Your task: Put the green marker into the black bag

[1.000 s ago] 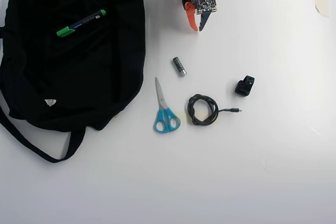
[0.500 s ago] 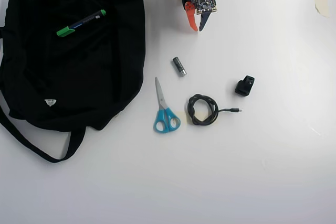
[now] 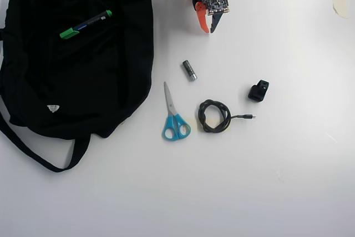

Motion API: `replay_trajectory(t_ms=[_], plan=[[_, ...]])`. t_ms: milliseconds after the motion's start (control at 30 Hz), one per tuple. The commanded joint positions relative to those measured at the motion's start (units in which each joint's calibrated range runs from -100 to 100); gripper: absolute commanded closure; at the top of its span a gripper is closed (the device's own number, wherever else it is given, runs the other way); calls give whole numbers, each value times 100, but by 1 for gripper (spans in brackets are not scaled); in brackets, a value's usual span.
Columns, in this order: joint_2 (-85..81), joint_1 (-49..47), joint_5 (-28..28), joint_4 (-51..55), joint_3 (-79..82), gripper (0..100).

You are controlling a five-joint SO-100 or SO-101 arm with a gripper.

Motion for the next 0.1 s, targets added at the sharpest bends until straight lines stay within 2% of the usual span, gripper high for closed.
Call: replay_trajectory(t_ms=[0, 67], plan=[[-75, 1, 30, 60, 156, 98], [-75, 1, 30, 60, 156, 98]])
